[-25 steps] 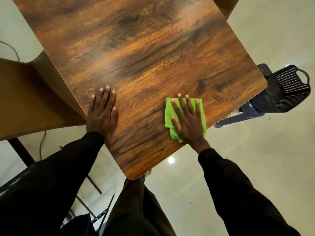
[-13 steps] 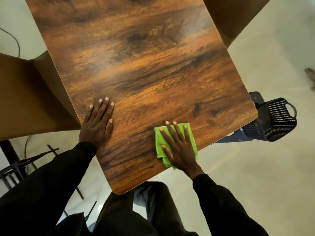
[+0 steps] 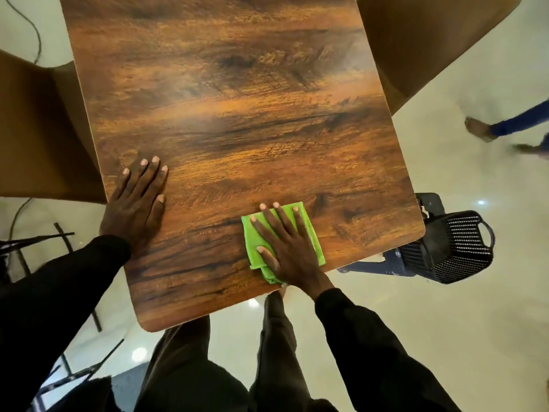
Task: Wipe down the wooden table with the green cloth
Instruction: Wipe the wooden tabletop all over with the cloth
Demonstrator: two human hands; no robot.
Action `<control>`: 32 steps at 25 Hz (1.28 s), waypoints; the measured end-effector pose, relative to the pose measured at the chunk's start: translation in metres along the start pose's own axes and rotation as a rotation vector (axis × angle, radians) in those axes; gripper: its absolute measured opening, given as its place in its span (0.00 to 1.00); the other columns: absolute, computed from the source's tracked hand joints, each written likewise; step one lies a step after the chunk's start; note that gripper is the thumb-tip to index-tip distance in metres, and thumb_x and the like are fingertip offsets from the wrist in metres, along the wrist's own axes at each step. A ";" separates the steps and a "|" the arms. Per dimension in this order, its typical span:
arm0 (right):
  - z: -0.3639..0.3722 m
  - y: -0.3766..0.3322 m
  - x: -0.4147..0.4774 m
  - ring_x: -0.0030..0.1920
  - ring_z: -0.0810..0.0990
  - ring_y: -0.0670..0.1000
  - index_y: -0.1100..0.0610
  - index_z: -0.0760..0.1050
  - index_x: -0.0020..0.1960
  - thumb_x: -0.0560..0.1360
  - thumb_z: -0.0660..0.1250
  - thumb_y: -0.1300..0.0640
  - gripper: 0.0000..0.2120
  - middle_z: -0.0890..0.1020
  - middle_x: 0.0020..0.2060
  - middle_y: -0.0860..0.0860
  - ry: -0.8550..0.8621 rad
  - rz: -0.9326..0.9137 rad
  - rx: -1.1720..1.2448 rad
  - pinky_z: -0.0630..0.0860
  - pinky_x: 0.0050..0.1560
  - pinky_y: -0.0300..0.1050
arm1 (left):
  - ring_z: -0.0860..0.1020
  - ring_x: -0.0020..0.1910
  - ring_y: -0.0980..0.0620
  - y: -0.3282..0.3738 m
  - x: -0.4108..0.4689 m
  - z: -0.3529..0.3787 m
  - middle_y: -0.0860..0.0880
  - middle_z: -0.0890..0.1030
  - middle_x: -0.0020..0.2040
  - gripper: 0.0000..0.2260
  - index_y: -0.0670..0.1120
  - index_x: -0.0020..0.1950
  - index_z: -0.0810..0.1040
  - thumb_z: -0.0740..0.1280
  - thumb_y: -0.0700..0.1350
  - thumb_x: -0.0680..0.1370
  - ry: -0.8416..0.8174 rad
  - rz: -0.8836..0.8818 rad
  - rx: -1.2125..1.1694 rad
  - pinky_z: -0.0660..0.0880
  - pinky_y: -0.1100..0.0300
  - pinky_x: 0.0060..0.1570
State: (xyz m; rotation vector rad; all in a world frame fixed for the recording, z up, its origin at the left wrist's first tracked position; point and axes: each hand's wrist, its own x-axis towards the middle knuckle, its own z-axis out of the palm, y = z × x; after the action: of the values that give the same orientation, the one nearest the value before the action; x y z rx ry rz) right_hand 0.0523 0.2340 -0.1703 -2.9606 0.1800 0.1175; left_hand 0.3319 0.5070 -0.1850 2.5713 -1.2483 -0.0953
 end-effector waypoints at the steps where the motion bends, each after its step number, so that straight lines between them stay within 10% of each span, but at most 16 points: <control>1: -0.004 0.018 -0.015 0.89 0.49 0.60 0.50 0.58 0.88 0.89 0.52 0.40 0.30 0.54 0.89 0.54 -0.001 0.009 -0.004 0.49 0.86 0.73 | 0.52 0.87 0.45 0.008 -0.002 0.001 0.44 0.54 0.87 0.27 0.43 0.86 0.55 0.49 0.50 0.88 0.007 -0.036 -0.013 0.51 0.40 0.85; 7: -0.039 0.114 0.033 0.89 0.51 0.62 0.50 0.58 0.88 0.89 0.49 0.41 0.30 0.55 0.89 0.55 0.089 0.437 -0.040 0.48 0.86 0.70 | 0.50 0.87 0.46 0.062 -0.004 0.016 0.45 0.54 0.87 0.26 0.43 0.86 0.56 0.49 0.50 0.88 0.070 -0.297 -0.092 0.45 0.47 0.85; 15: -0.021 0.120 -0.032 0.89 0.51 0.61 0.50 0.60 0.88 0.88 0.57 0.40 0.31 0.57 0.88 0.55 0.007 -0.160 0.008 0.49 0.86 0.71 | 0.51 0.87 0.47 0.144 -0.011 0.045 0.46 0.55 0.87 0.26 0.45 0.86 0.57 0.49 0.50 0.88 0.142 -0.435 -0.050 0.43 0.52 0.85; 22: -0.045 0.168 0.045 0.89 0.52 0.61 0.50 0.59 0.88 0.89 0.50 0.40 0.30 0.55 0.89 0.55 0.093 0.269 -0.028 0.48 0.86 0.69 | 0.53 0.87 0.47 0.143 -0.010 0.044 0.46 0.58 0.86 0.25 0.45 0.85 0.60 0.51 0.49 0.88 0.175 -0.431 -0.046 0.50 0.44 0.85; 27: -0.033 0.165 0.004 0.89 0.50 0.60 0.49 0.60 0.88 0.89 0.53 0.38 0.30 0.55 0.89 0.55 0.024 -0.124 -0.013 0.52 0.85 0.71 | 0.52 0.87 0.48 0.144 -0.009 0.044 0.46 0.57 0.87 0.26 0.45 0.86 0.59 0.50 0.50 0.88 0.170 -0.440 -0.049 0.50 0.43 0.85; 32: -0.053 0.220 0.012 0.89 0.50 0.60 0.49 0.58 0.88 0.89 0.50 0.39 0.30 0.54 0.89 0.53 0.084 0.290 -0.036 0.48 0.86 0.69 | 0.54 0.86 0.45 0.151 -0.005 0.043 0.44 0.57 0.86 0.26 0.42 0.85 0.60 0.50 0.49 0.87 0.172 -0.454 -0.027 0.50 0.43 0.85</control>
State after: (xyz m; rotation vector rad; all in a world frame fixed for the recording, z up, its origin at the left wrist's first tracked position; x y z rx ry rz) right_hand 0.0394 0.0083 -0.1558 -2.9569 0.6237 0.0338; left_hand 0.2063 0.4129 -0.1842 2.7226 -0.5859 0.0187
